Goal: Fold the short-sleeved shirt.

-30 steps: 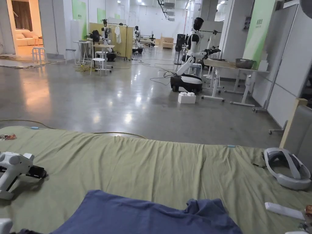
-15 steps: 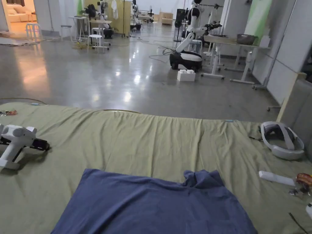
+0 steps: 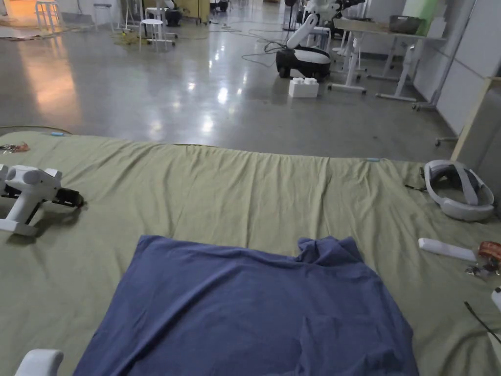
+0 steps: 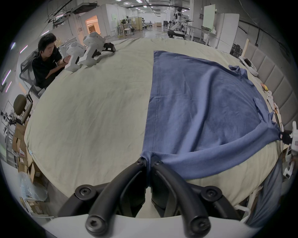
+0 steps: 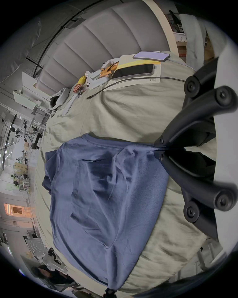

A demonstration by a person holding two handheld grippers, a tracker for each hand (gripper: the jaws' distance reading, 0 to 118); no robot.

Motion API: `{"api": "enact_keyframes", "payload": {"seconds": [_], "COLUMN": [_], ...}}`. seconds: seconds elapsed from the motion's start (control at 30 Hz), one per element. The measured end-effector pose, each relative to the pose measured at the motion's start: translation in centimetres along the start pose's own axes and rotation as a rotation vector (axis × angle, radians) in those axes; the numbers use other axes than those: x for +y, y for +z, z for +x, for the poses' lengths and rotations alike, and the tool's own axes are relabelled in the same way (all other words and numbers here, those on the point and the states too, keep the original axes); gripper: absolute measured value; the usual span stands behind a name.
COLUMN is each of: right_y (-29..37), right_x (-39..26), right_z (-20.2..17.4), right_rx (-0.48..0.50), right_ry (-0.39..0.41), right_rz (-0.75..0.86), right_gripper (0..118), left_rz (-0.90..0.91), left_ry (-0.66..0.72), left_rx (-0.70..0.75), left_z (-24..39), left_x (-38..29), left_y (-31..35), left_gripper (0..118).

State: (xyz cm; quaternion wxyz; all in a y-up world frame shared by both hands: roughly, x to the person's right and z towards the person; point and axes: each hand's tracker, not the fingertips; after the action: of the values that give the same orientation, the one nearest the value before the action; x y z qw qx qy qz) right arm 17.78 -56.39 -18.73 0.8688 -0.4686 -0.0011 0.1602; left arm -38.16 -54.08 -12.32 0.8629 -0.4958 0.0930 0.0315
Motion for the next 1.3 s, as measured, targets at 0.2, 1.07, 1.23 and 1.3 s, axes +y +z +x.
{"api": "enact_keyframes", "payload": {"seconds": [0.2,1.07,1.23,1.3], "right_y": [2.6,10.3,8.4,7.2], "right_x": [0.3,11.5,12.3,12.5], "right_z": [0.9,-9.2,-9.3,-9.3], "right_rx": [0.002,0.105,0.114,0.124], "right_ry": [-0.116,-0.255,-0.234,-0.231], "right_rz": [0.119,0.889,0.805,0.767], "right_gripper": [70,3,3,3], "left_rz": [0.109,0.809,0.609,0.536], "left_ry": [0.093,-0.013,0.020,0.035], "left_rx": [-0.027,-0.026,-0.036,-0.025], "left_z": [-0.9,9.6,6.5,4.9], "left_x": [0.1,7.0,10.4,13.3], "left_y": [2.4,6.7,1.2,-2.1], "left_gripper": [54,1,1,1]}}
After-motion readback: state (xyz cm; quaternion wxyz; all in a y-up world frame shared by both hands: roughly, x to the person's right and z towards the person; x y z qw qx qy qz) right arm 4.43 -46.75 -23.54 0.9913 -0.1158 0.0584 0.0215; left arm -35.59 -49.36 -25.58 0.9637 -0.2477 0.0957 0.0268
